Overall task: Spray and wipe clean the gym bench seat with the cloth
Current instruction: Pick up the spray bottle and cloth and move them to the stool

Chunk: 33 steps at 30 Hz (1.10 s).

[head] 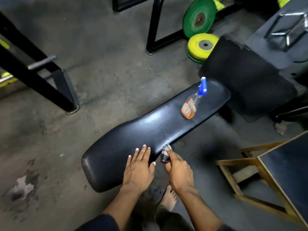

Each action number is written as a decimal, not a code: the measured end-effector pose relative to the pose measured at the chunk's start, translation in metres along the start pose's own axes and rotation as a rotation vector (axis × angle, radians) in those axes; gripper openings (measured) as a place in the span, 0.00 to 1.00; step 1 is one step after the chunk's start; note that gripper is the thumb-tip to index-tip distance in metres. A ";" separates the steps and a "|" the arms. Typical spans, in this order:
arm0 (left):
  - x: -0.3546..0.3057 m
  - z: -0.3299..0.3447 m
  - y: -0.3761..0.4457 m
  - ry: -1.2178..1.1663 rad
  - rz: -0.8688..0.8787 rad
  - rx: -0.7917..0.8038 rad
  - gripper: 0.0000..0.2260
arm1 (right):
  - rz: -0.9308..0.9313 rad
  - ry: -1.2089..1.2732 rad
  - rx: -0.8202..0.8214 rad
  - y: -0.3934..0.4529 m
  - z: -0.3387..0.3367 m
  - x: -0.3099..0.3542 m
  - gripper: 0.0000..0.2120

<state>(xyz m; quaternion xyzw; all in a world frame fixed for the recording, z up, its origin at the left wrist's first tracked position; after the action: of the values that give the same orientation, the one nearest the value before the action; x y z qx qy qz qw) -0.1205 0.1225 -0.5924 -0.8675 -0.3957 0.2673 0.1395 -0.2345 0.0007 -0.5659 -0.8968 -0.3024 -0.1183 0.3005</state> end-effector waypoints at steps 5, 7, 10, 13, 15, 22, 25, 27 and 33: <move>-0.060 -0.018 0.052 -0.020 0.044 0.019 0.31 | 0.089 0.060 -0.062 0.034 -0.046 -0.036 0.15; -0.077 -0.022 0.076 -0.040 0.063 0.029 0.31 | 0.124 0.092 -0.082 0.050 -0.058 -0.049 0.15; -0.101 -0.023 0.121 -0.093 0.100 0.056 0.32 | 0.180 0.143 -0.080 0.075 -0.072 -0.065 0.12; -0.123 -0.019 0.178 -0.135 0.133 0.090 0.35 | 0.221 0.181 -0.067 0.102 -0.087 -0.079 0.12; -0.138 -0.014 0.222 -0.191 0.135 0.128 0.38 | 0.258 0.191 -0.061 0.121 -0.098 -0.093 0.12; -0.187 -0.022 0.333 -0.372 0.223 0.197 0.51 | 0.324 0.203 -0.016 0.173 -0.132 -0.134 0.15; -0.210 -0.024 0.360 -0.353 0.310 0.270 0.49 | 0.380 0.219 -0.035 0.187 -0.138 -0.151 0.13; -0.222 -0.019 0.367 -0.324 0.311 0.332 0.43 | 0.415 0.250 -0.035 0.191 -0.139 -0.163 0.14; -0.246 -0.008 0.363 -0.288 0.243 0.395 0.17 | 0.519 0.301 -0.032 0.182 -0.149 -0.205 0.23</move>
<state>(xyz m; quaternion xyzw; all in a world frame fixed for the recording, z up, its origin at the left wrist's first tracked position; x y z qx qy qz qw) -0.0275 -0.3001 -0.6633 -0.8175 -0.2447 0.4749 0.2154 -0.2891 -0.3022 -0.6136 -0.9211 -0.0130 -0.1738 0.3482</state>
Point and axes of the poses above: each hand's wrist, its own y-axis towards the middle knuckle, its own z-axis out of the palm, x = y × z, the point moved 7 cm from there along y, towards the middle knuckle, and after that the axes turned 1 degree about -x, right-handed, at the moved point
